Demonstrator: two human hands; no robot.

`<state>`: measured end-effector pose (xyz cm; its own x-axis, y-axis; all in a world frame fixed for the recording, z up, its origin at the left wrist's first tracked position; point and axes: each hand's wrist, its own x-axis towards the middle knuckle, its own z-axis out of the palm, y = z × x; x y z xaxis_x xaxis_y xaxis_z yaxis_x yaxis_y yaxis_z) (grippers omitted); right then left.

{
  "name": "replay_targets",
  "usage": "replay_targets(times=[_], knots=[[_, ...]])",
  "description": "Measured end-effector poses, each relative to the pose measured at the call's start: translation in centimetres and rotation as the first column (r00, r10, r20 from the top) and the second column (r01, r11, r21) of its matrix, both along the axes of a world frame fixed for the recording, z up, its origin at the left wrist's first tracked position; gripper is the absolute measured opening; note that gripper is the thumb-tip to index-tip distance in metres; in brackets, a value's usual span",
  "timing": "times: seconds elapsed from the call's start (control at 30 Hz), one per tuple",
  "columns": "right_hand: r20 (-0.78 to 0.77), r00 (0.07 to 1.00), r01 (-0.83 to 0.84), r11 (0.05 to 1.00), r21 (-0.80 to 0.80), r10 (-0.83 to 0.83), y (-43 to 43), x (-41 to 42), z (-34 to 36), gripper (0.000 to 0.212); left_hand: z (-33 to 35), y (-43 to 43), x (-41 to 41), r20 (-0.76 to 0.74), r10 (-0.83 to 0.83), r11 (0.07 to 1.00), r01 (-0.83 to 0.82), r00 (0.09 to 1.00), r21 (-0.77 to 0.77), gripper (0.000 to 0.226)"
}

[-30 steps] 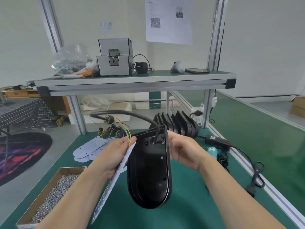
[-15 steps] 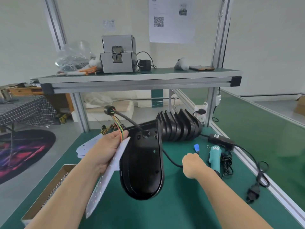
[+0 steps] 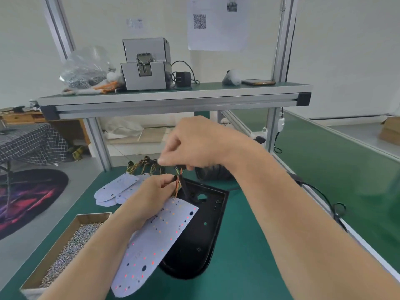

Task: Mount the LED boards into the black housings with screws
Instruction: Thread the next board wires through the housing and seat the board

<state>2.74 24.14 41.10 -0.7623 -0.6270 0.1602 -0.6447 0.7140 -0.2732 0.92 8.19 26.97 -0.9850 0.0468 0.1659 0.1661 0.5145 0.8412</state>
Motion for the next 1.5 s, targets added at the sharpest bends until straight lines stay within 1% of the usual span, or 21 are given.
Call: replay_targets(times=[0.1, 0.2, 0.27, 0.37, 0.4, 0.47, 0.57, 0.63, 0.73, 0.83, 0.9, 0.97, 1.03, 1.1, 1.13, 1.2, 1.23, 1.27, 1.33, 1.4, 1.5], knots=[[0.034, 0.998, 0.045, 0.999, 0.009, -0.046, 1.1, -0.3, -0.9, 0.024, -0.3, -1.2, 0.1, 0.04, 0.018, 0.999, -0.02, 0.999, 0.045, 0.038], [0.143, 0.989, 0.062, 0.991, -0.117, -0.045, 1.8, -1.1, -2.2, 0.011, -0.6, -2.2, 0.1, 0.09, 0.027, 0.992, -0.038, 0.996, 0.123, 0.037], [0.174, 0.984, 0.068, 0.976, -0.205, -0.032, 2.4, -1.7, -3.3, 0.016, -1.0, -2.8, 0.0, 0.145, 0.024, 0.974, -0.055, 0.989, 0.218, 0.042], [0.157, 0.987, 0.087, 0.963, -0.257, -0.047, 3.1, -2.2, -5.5, 0.023, -1.0, -3.1, 0.2, 0.193, 0.003, 0.929, -0.074, 0.981, 0.362, 0.034], [0.137, 0.99, 0.082, 0.959, -0.271, -0.046, 3.2, -2.2, -6.3, 0.022, -0.9, -3.0, 0.4, 0.197, -0.013, 0.922, -0.064, 0.98, 0.382, 0.031], [0.07, 0.996, 0.068, 0.954, -0.291, -0.049, 3.2, -2.3, -8.1, 0.02, -0.8, -2.6, 0.7, 0.216, -0.043, 0.917, -0.047, 0.975, 0.395, 0.034], [-0.055, 0.995, 0.058, 0.952, -0.3, -0.078, 2.9, -2.4, -10.4, 0.026, -1.1, -2.3, 0.8, 0.229, 0.046, 0.922, -0.129, 0.972, 0.365, 0.04], [-0.175, 0.979, 0.046, 0.951, -0.306, -0.103, 2.6, -2.5, -11.7, 0.021, -1.4, -2.2, 0.5, 0.237, 0.114, 0.914, -0.195, 0.965, 0.355, 0.038], [-0.314, 0.941, 0.028, 0.955, -0.297, -0.125, 2.2, -2.4, -13.1, 0.011, -1.3, -1.9, 0.2, 0.211, 0.147, 0.913, -0.215, 0.966, 0.348, 0.036], [-0.251, 0.959, 0.051, 0.951, -0.306, -0.132, 2.0, -2.6, -14.1, 0.006, -1.0, -1.5, 0.0, 0.142, 0.177, 0.929, -0.213, 0.974, 0.303, 0.039], [-0.213, 0.967, 0.081, 0.963, -0.256, -0.138, 1.9, -2.9, -14.5, 0.005, -1.0, -1.3, 0.1, 0.077, 0.197, 0.959, -0.208, 0.977, 0.192, 0.043], [-0.234, 0.96, 0.104, 0.972, -0.211, -0.153, 1.7, -3.2, -14.7, 0.002, -1.3, -1.0, 0.2, 0.028, 0.21, 0.97, -0.212, 0.977, 0.123, 0.042], [-0.27, 0.951, 0.098, 0.974, -0.203, -0.151, 1.5, -3.4, -14.7, 0.005, -1.7, -0.8, 0.5, -0.017, 0.22, 0.974, -0.219, 0.975, 0.062, 0.039], [-0.318, 0.934, 0.097, 0.972, -0.214, -0.163, 1.6, -3.8, -14.8, 0.006, -1.7, -0.8, 0.8, -0.077, 0.205, 0.978, -0.207, 0.976, -0.023, 0.035], [-0.304, 0.935, 0.107, 0.963, -0.248, -0.182, 1.6, -4.0, -14.8, 0.012, -1.5, -0.8, 0.9, -0.104, 0.187, 0.98, -0.192, 0.977, -0.045, 0.032], [-0.146, 0.972, 0.125, 0.935, -0.331, -0.182, 2.0, -4.3, -14.9, 0.029, -1.1, -0.8, 1.2, -0.161, 0.142, 0.982, -0.159, 0.977, -0.103, 0.026], [-0.031, 0.985, 0.147, 0.93, -0.336, -0.167, 2.3, -4.5, -14.8, 0.034, -0.9, -0.7, 1.3, -0.189, 0.121, 0.977, -0.15, 0.975, -0.153, 0.024], [0.048, 0.987, 0.163, 0.941, -0.298, -0.156, 2.4, -4.6, -14.7, 0.035, -0.8, -0.5, 1.5, -0.211, 0.101, 0.97, -0.144, 0.972, -0.198, 0.022], [0.039, 0.987, 0.16, 0.971, -0.176, -0.156, 2.4, -4.9, -14.8, 0.017, -0.8, -0.2, 1.8, -0.233, 0.067, 0.963, -0.124, 0.97, -0.239, 0.022], [-0.012, 0.979, 0.2, 0.973, -0.118, -0.202, 2.2, -4.9, -14.7, 0.002, -0.9, 0.1, 2.0, -0.234, 0.064, 0.965, -0.12, 0.97, -0.232, 0.021], [-0.033, 0.959, 0.276, 0.951, -0.137, -0.283, 2.1, -5.1, -15.0, 0.008, -1.1, 0.4, 2.0, -0.222, 0.083, 0.974, -0.126, 0.972, -0.19, 0.02]])
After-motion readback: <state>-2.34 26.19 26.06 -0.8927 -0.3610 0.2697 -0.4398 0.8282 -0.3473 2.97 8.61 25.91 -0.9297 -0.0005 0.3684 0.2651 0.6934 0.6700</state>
